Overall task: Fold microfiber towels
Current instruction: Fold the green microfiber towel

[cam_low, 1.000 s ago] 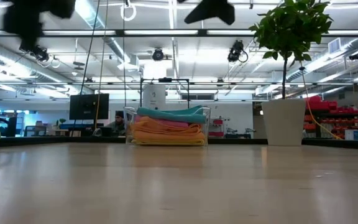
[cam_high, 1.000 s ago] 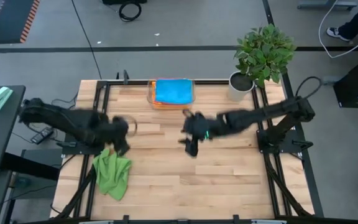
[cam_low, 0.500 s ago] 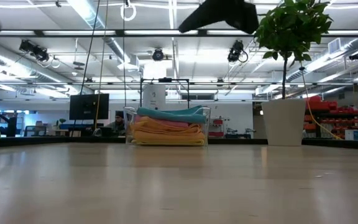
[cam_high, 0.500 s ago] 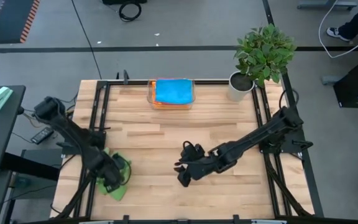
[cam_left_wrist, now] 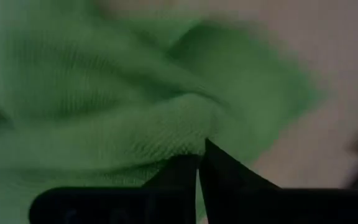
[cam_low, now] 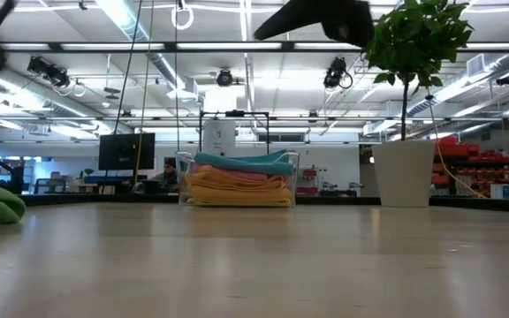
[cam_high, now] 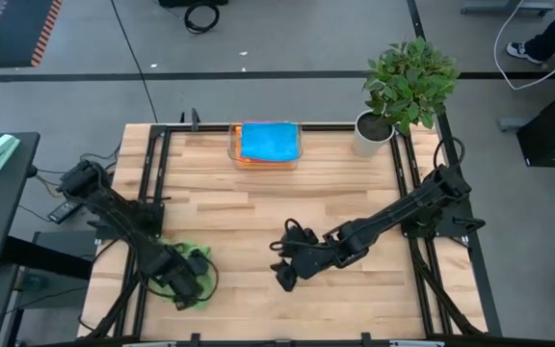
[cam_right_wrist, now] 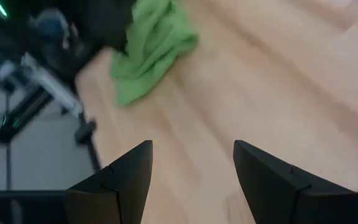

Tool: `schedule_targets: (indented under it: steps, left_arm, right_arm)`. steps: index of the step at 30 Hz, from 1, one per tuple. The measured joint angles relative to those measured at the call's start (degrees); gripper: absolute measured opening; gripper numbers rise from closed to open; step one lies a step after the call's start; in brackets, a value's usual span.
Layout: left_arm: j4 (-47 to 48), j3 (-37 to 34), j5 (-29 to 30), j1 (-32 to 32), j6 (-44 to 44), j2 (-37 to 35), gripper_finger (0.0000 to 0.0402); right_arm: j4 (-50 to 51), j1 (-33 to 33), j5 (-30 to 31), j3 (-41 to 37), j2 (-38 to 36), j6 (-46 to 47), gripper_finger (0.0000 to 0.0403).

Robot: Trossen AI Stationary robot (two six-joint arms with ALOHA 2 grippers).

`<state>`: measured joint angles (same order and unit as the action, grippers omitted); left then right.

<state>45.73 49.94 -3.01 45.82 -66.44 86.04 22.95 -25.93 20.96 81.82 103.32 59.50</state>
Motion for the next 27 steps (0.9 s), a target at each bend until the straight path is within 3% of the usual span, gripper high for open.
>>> schedule_targets:
  steps: [5, 9, 15, 19, 22, 27]
  left_arm:
    - [-5.7, 10.7, 10.8, -6.1, 10.7, -0.6, 0.0009]
    - [-14.9, 15.8, 13.2, -13.7, 19.3, -0.6, 0.0010]
    - [-17.9, 19.4, 10.6, -25.5, 20.6, -0.6, 0.0007]
    - [-18.9, 17.9, 9.9, -33.8, 20.6, 1.5, 0.0015]
    - [-18.4, 17.1, 8.9, -38.1, 23.7, 5.5, 0.0030]
    - [-16.3, 17.1, -0.5, -44.1, 27.2, 10.9, 0.0093]
  right_arm:
    - [7.1, -4.0, -3.3, 0.1, -1.2, 1.8, 0.0231]
    - [6.8, -8.2, 1.7, -1.0, -1.0, 1.9, 0.0231]
    - [1.7, -9.8, 11.8, -5.0, -0.1, -0.7, 0.0231]
    - [5.6, -12.5, 18.2, -5.0, -0.4, -1.9, 0.0231]
    - [7.1, -13.7, 20.3, -5.9, -0.4, -6.6, 0.0231]
    - [7.6, -11.8, 18.3, -9.0, -0.4, -13.6, 0.0231]
